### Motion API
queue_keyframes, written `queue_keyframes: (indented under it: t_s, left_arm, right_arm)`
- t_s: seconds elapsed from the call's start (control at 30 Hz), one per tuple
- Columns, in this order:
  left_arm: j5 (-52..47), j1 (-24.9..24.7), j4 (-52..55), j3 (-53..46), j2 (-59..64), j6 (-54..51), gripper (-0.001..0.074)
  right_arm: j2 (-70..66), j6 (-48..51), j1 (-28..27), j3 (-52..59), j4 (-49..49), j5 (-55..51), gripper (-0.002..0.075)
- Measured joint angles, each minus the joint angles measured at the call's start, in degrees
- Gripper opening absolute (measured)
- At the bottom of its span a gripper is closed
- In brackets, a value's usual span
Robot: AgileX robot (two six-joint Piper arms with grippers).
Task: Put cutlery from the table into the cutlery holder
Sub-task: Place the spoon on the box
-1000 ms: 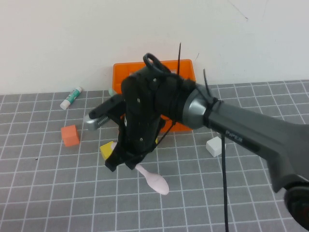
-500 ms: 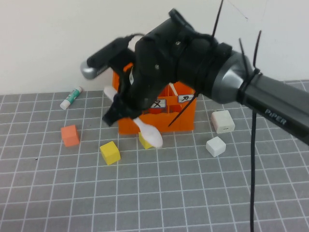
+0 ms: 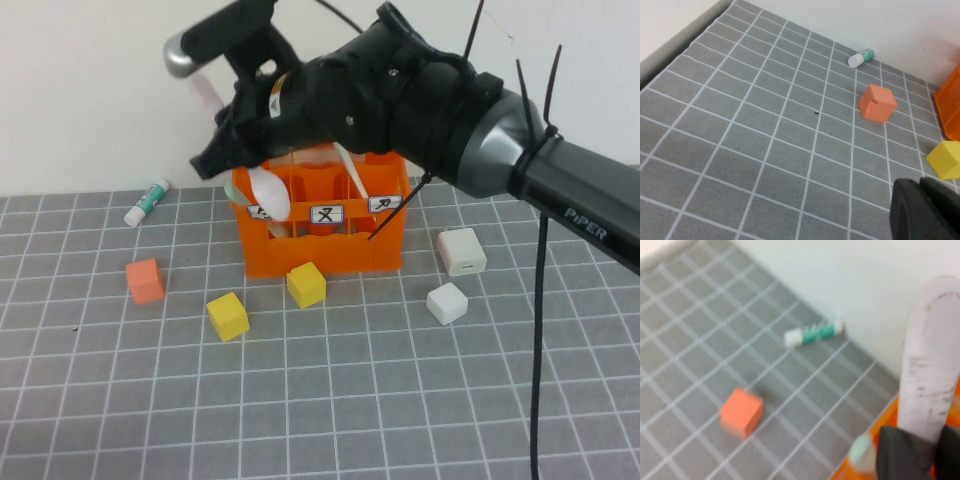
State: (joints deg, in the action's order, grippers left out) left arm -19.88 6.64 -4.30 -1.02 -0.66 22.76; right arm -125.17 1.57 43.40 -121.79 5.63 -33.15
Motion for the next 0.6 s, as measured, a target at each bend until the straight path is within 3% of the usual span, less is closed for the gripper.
queue_keyframes:
  t_s: [0.6]
  left_arm:
    - [0.00,0.00,0.02,0.00,0.00,0.00,-0.0001]
  right_arm:
    - [-3.85,0.00,-2.64,0.00,0.12,19.46,0.0148]
